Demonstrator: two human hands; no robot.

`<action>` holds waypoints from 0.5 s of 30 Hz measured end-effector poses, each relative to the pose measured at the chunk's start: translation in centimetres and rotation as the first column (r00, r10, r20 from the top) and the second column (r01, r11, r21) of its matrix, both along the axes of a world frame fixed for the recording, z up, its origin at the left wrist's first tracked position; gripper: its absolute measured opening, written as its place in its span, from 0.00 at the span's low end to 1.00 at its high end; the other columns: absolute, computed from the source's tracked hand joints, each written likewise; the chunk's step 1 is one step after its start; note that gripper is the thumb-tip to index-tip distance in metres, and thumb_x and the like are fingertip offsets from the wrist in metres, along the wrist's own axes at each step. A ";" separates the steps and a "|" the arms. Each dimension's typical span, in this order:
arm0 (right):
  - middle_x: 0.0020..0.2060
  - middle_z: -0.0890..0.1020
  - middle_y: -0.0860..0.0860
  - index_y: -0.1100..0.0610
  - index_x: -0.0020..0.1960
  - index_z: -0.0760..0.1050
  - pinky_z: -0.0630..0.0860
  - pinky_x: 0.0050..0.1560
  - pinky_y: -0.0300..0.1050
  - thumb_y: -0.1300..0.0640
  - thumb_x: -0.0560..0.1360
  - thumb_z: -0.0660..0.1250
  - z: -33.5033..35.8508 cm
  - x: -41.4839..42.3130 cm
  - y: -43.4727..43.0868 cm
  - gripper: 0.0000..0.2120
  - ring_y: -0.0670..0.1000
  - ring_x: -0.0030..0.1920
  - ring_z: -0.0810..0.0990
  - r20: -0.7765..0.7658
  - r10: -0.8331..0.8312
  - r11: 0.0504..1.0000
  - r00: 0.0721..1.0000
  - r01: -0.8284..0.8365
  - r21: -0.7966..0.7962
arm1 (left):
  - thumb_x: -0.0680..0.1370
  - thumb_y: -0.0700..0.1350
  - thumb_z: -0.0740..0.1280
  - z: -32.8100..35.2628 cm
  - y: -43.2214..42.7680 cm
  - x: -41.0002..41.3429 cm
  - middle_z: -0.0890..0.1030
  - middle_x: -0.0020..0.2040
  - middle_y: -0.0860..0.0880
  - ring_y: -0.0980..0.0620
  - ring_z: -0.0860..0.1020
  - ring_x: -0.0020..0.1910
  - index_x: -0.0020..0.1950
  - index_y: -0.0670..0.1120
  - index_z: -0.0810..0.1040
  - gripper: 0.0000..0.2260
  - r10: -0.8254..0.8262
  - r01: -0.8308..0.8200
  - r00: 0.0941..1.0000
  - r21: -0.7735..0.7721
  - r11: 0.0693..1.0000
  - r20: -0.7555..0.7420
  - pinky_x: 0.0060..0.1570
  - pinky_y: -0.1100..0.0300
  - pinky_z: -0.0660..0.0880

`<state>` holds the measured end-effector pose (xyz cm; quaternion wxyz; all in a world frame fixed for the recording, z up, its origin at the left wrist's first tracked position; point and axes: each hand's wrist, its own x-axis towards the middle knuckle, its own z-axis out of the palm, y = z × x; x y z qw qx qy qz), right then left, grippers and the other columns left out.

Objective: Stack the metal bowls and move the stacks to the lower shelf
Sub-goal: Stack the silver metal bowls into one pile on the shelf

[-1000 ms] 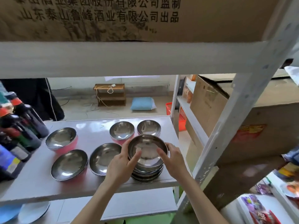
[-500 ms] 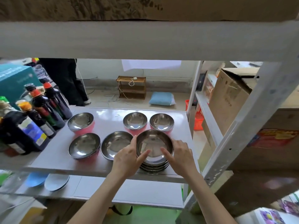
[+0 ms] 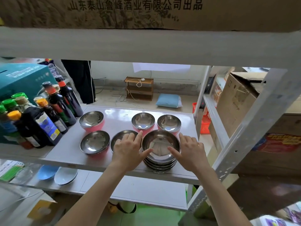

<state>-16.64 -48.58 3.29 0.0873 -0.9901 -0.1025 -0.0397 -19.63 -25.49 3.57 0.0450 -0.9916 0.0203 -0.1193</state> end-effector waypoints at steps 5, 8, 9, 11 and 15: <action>0.73 0.66 0.53 0.52 0.77 0.53 0.60 0.71 0.59 0.30 0.74 0.50 1.5 -0.4 0.5 0.39 0.54 0.74 0.62 0.067 -0.001 1.000 0.998 0.001 0.010 | 0.73 0.71 0.48 1.5 2.2 -0.3 0.75 0.64 0.47 0.46 0.73 0.60 0.76 0.49 0.62 0.38 -0.023 0.022 0.998 0.013 1.000 0.050 0.52 0.50 0.71; 0.76 0.62 0.54 0.52 0.77 0.50 0.56 0.74 0.60 0.29 0.73 0.48 2.5 -0.6 1.4 0.40 0.54 0.77 0.57 0.080 -0.016 0.999 0.997 0.013 0.029 | 0.73 0.71 0.49 2.3 3.9 -0.3 0.71 0.70 0.46 0.45 0.70 0.66 0.76 0.50 0.60 0.38 -0.016 0.016 0.999 0.004 1.000 0.047 0.61 0.47 0.67; 0.77 0.61 0.54 0.52 0.78 0.49 0.55 0.74 0.60 0.28 0.72 0.46 2.9 -0.7 1.9 0.42 0.54 0.77 0.57 0.087 -0.022 0.999 0.996 0.019 0.035 | 0.73 0.71 0.49 2.6 4.5 -0.2 0.70 0.71 0.46 0.45 0.69 0.68 0.77 0.50 0.59 0.38 -0.017 0.017 0.999 0.005 1.000 0.047 0.63 0.46 0.66; 0.77 0.60 0.54 0.51 0.78 0.48 0.54 0.75 0.61 0.27 0.70 0.45 3.5 -1.0 3.1 0.43 0.55 0.77 0.56 0.104 -0.036 0.998 0.994 0.030 0.061 | 0.74 0.71 0.49 3.1 5.7 0.0 0.67 0.74 0.45 0.45 0.67 0.70 0.77 0.51 0.57 0.38 -0.032 0.031 0.999 0.022 0.999 0.040 0.68 0.45 0.63; 0.77 0.60 0.54 0.51 0.78 0.50 0.52 0.74 0.61 0.27 0.69 0.48 4.1 -1.6 6.1 0.44 0.55 0.77 0.56 0.132 -0.097 0.989 0.987 0.080 0.124 | 0.74 0.72 0.46 3.9 8.8 0.8 0.63 0.76 0.44 0.45 0.63 0.73 0.78 0.51 0.54 0.39 -0.093 0.091 0.995 0.061 0.994 0.032 0.70 0.42 0.60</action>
